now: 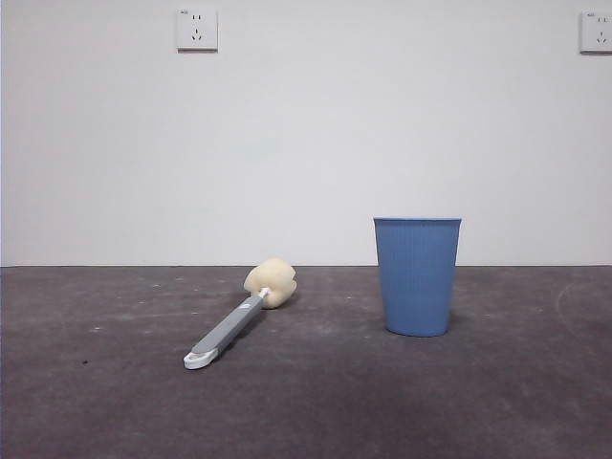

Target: Pick up the cup brush,pick up the cup,insert the brush into the cup,clean the cup,put the cup brush back,put the cup back to the fixed position on the table

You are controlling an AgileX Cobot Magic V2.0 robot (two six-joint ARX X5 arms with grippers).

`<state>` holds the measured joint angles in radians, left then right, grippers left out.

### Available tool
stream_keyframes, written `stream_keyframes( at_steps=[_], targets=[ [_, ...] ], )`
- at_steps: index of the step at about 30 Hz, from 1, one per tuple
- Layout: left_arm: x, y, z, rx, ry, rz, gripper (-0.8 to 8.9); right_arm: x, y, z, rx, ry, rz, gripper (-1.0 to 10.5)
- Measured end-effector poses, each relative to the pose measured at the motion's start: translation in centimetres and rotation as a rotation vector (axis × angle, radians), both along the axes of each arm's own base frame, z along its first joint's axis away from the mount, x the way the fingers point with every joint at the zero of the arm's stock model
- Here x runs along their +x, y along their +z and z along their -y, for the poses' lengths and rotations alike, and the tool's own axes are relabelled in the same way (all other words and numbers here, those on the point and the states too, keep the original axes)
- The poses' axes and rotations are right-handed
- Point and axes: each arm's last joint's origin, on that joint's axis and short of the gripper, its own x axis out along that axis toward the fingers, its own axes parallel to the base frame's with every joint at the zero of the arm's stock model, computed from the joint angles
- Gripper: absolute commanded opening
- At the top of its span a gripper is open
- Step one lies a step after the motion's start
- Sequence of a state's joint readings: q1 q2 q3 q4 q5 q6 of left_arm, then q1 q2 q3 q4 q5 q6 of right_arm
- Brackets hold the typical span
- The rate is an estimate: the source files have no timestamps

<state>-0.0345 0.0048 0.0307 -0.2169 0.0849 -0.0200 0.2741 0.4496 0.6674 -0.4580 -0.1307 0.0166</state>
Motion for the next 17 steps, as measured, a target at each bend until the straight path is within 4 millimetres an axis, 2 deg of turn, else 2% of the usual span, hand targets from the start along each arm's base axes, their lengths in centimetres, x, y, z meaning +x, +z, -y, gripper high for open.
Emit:
stream_keyframes(
  at_steps=[9,17],
  targets=[
    [0.0,0.0,0.0,0.0,0.0,0.0,-0.03,-0.2,-7.5,2.0,-0.006,-0.172,0.148,0.0],
    [0.0,0.0,0.0,0.0,0.0,0.0,-0.04,-0.3,-12.3,2.4,-0.002,-0.22,0.098,0.0]
  ],
)
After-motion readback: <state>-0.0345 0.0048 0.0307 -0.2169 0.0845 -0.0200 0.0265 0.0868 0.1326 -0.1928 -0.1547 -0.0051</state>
